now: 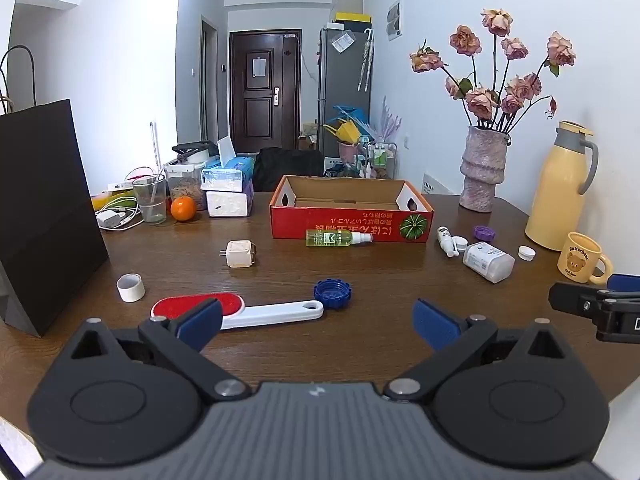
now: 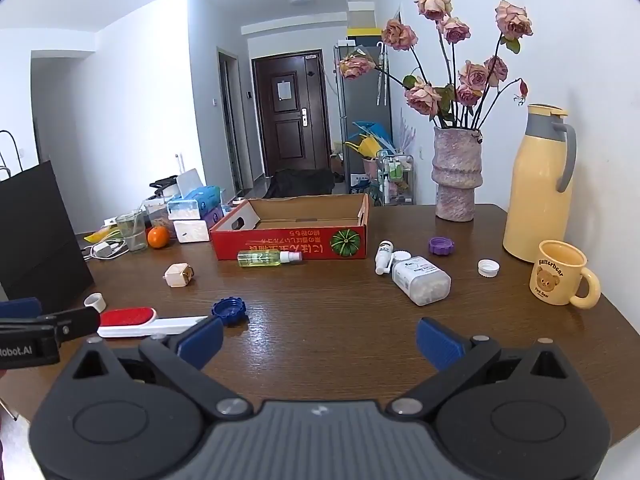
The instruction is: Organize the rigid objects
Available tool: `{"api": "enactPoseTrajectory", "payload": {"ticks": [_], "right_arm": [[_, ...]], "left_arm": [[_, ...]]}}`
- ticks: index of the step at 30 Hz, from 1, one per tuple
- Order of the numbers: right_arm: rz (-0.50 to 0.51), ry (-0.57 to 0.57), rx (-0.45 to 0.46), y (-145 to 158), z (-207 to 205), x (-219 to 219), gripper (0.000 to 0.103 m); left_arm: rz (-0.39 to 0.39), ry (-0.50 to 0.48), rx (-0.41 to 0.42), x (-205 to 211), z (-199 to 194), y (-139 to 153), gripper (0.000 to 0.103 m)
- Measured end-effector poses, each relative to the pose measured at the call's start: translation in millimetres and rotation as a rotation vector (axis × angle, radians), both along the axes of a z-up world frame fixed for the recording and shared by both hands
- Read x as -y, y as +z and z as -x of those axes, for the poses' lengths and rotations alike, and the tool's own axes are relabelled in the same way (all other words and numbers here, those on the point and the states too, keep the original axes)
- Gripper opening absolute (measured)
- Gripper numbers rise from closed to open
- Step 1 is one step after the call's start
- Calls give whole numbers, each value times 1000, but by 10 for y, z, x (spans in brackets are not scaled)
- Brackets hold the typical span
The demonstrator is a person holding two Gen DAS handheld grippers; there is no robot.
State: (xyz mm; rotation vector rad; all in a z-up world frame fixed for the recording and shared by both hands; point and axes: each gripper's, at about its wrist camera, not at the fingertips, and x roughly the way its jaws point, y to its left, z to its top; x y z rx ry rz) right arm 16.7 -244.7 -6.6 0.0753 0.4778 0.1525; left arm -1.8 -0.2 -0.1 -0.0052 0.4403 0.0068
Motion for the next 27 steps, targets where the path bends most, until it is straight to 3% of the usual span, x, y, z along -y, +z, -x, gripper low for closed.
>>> {"api": "enactPoseTrajectory", "payload": {"ticks": [27], "right_arm": [[20,2,-8,66,117,-30,103]], "left_arm": [[9,-2,-30,-42,-4,-4,103]]}}
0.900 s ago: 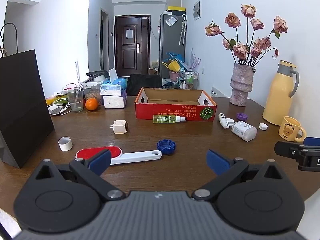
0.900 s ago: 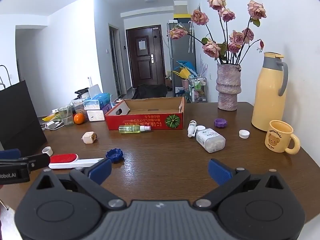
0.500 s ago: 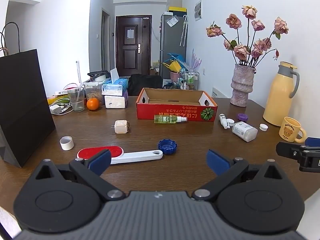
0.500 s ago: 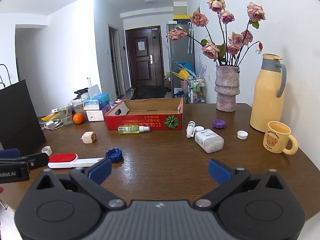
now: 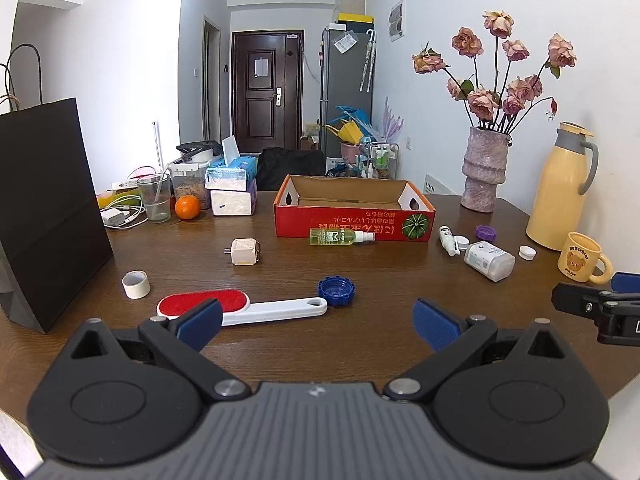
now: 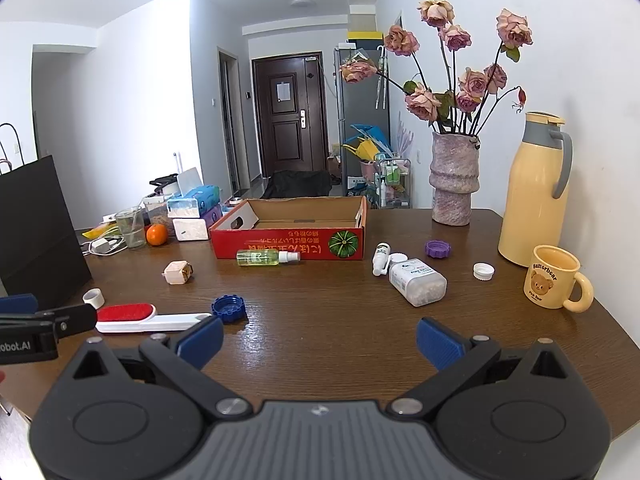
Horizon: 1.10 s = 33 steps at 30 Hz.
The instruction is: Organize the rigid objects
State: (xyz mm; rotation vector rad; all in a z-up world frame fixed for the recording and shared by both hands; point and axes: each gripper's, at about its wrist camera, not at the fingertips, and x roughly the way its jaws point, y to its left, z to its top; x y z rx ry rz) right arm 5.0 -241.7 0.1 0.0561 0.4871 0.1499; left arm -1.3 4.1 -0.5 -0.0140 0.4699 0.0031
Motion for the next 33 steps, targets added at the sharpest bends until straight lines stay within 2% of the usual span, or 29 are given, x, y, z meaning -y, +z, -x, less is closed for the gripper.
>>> {"api": "enactPoseTrajectory", "payload": {"ticks": [11,33], "right_arm": [[9,-4,2,-14,8,-28,103],[24,-15,5,-10,65,-18,103]], "left_arm": [[-4,9,-8,-71,123,22,103],[-3,10,-9,-63,103,-4,103]]}}
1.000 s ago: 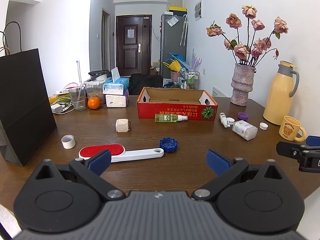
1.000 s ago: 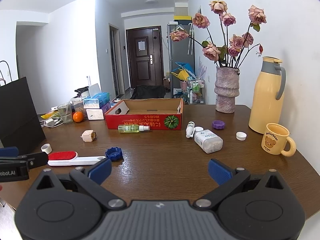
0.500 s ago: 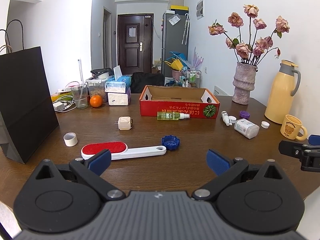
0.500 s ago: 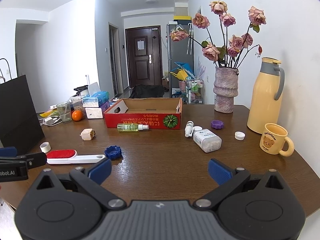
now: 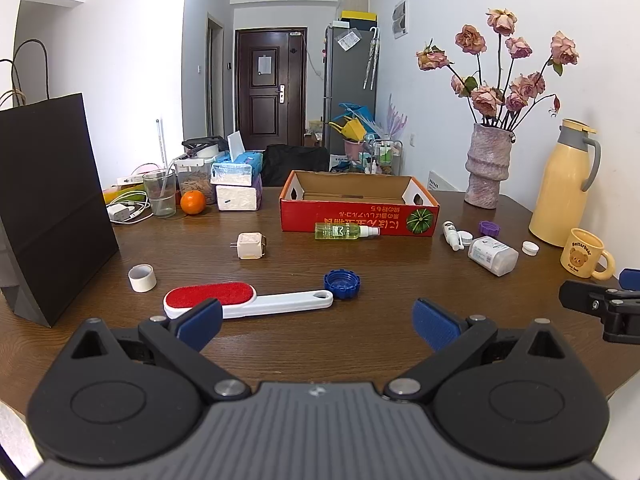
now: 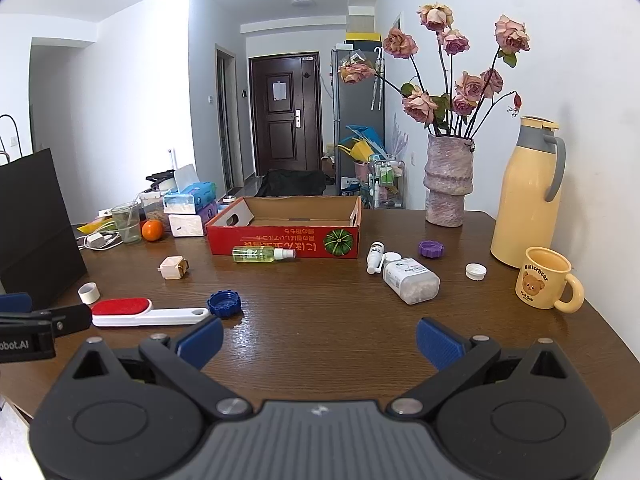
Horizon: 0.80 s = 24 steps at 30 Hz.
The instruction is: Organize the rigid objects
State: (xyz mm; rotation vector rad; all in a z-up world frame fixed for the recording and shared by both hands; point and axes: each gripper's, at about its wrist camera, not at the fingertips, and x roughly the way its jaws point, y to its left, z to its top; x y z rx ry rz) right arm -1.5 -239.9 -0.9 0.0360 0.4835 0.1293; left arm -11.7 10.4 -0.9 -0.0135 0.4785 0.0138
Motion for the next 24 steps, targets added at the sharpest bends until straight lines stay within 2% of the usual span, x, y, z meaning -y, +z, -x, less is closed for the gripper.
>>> {"api": "enactPoseTrajectory", "payload": {"ticks": [24], "right_arm": [[9,-2,1,-2,33,-17,103]], "left_arm": [[-4,0,-5,-3,11,-11,103]]}}
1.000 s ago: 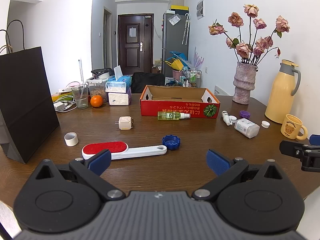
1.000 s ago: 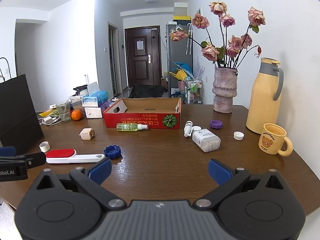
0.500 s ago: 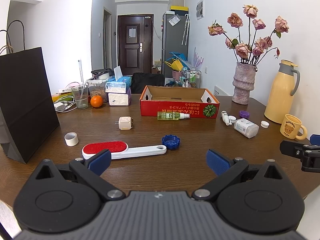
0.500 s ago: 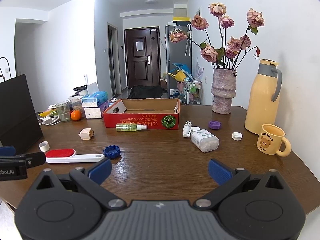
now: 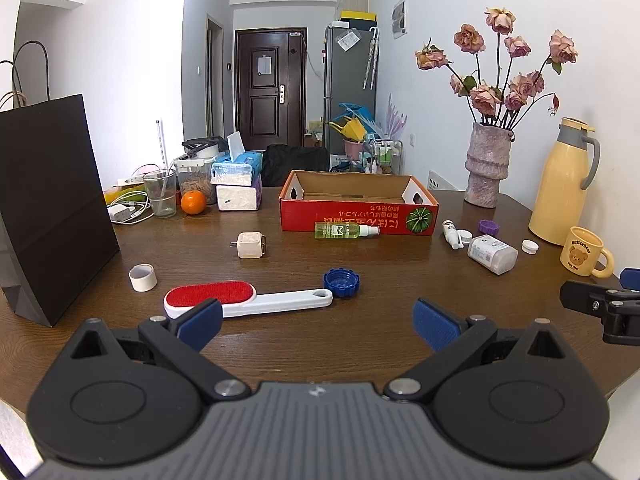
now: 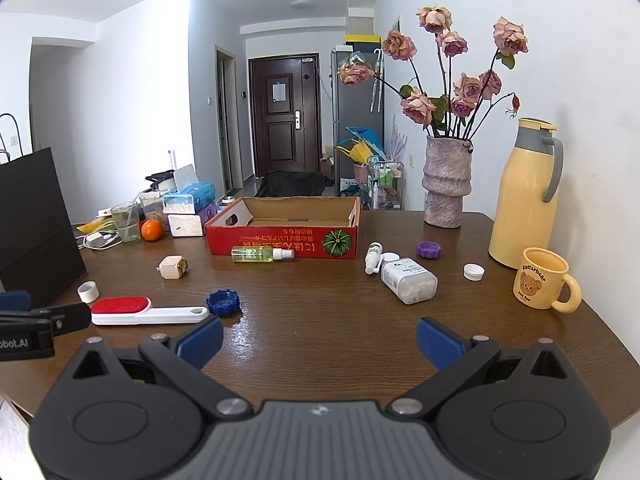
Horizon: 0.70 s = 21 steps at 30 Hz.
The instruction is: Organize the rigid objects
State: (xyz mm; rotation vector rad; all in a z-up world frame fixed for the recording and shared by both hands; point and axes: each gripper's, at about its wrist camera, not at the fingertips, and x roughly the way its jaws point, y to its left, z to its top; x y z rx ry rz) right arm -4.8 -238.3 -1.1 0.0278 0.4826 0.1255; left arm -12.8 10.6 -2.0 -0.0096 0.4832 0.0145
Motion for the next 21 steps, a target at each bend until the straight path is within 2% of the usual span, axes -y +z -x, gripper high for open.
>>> {"api": "enactPoseTrajectory", "payload": {"ticks": [21], "right_arm": [[9,12,-37,-94,-243,-67,103]], "left_arm": [[-6,21,-48,-19,-272,-119,103]]}}
